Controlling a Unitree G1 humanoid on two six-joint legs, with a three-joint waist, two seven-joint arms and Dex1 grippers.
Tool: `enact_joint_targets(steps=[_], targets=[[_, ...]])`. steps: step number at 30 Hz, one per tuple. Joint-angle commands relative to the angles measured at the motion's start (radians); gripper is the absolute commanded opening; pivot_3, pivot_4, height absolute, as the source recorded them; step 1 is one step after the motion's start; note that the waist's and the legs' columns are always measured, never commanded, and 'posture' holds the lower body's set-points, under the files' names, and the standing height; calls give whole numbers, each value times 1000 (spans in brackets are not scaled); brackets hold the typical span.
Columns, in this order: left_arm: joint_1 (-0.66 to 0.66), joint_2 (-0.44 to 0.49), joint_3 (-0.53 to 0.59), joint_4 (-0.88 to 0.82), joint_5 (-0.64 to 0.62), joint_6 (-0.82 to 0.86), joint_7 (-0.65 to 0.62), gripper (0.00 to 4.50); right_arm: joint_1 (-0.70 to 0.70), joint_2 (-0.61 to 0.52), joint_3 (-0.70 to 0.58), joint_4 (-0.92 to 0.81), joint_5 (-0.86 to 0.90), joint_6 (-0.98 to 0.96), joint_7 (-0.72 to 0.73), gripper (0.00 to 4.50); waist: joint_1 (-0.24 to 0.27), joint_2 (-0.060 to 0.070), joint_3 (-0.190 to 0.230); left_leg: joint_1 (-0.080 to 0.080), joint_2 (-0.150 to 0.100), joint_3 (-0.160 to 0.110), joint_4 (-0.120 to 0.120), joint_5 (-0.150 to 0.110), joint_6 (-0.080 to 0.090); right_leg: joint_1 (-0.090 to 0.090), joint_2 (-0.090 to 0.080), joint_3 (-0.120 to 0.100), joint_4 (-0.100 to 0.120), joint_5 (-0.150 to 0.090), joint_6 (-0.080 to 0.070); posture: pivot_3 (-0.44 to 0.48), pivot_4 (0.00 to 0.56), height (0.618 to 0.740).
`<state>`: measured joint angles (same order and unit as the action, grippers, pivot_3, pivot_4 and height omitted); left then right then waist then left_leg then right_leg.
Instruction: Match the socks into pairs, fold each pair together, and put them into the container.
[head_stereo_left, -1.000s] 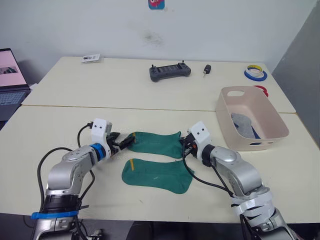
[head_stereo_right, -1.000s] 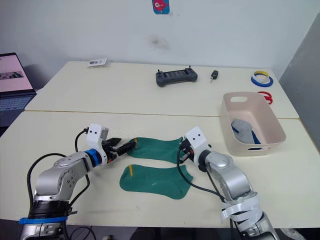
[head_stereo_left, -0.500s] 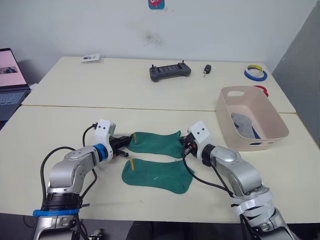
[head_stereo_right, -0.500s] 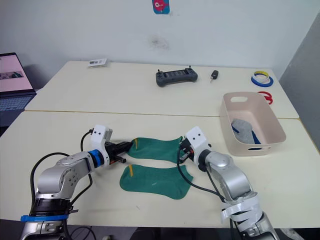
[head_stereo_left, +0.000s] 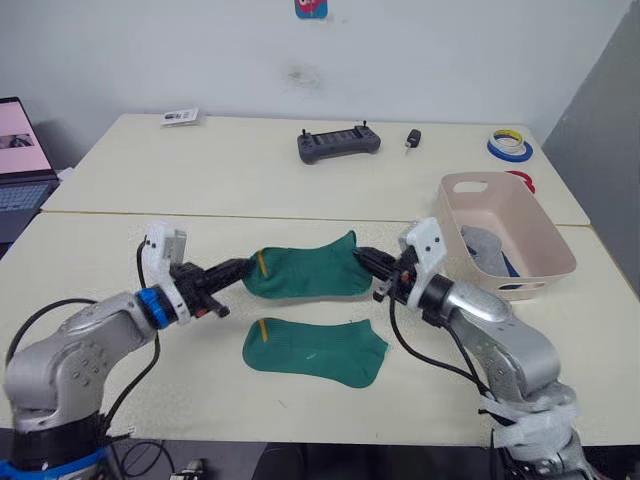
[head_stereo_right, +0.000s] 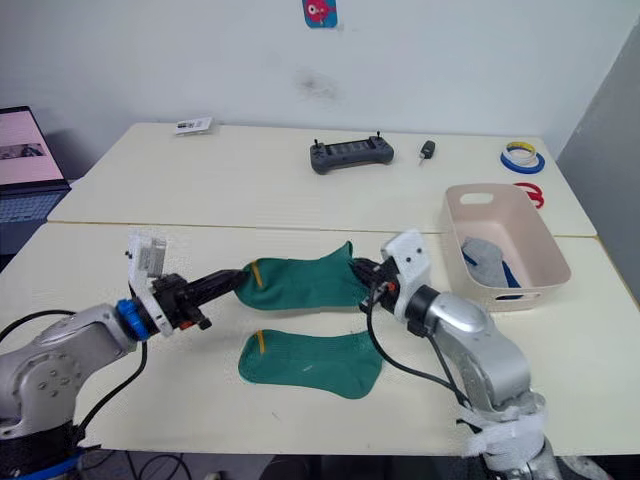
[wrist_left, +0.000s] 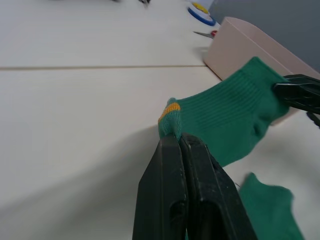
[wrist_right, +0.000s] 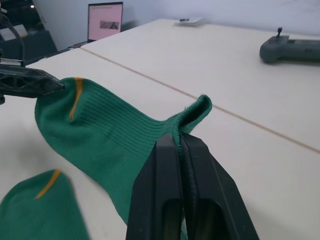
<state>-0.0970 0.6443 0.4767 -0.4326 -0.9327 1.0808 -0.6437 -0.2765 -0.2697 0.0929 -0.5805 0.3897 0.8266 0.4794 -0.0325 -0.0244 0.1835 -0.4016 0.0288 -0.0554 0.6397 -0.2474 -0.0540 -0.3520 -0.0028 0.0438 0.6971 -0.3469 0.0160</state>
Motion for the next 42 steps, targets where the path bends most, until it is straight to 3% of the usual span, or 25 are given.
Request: enact_joint_targets(steps=[1,4,8,16,24,34,42], targets=[[95,36,79,-117,-137,65,10,8,76,-35,-71,-175,165,104,29,0,0,0,0,0,0,0,0,0,0,0,0,0,0,0,0,0,150,740],[186,46,98,-145,-156,54,25,8,165,-72,-100,-249,249,153,28,0,0,0,0,0,0,0,0,0,0,0,0,0,0,0,0,0,150,740],[266,25,39,-124,-90,-21,11,8,262,-118,-48,-252,218,113,13,0,1,0,0,2,0,0,-1,0,0,1,0,0,0,0,0,0,150,740],[265,9,-93,-18,56,-161,0,8,379,-177,60,-145,55,-61,10,0,2,-1,0,2,0,1,-2,0,0,0,0,1,-1,0,0,0,150,740],[261,23,-129,39,132,-217,-12,8,361,-167,81,-73,-3,-126,1,0,2,-1,0,2,0,1,-3,0,0,0,1,1,-1,0,0,0,150,740],[286,42,-74,-22,71,-198,-36,8,324,-172,54,-142,54,-84,23,0,2,-1,0,2,0,0,-3,0,0,0,1,0,-1,0,0,0,150,740],[266,20,-120,18,121,-194,30,8,281,-183,103,-64,4,-80,16,0,2,-1,0,2,0,0,-3,0,0,0,1,0,-1,0,0,0,150,740]])
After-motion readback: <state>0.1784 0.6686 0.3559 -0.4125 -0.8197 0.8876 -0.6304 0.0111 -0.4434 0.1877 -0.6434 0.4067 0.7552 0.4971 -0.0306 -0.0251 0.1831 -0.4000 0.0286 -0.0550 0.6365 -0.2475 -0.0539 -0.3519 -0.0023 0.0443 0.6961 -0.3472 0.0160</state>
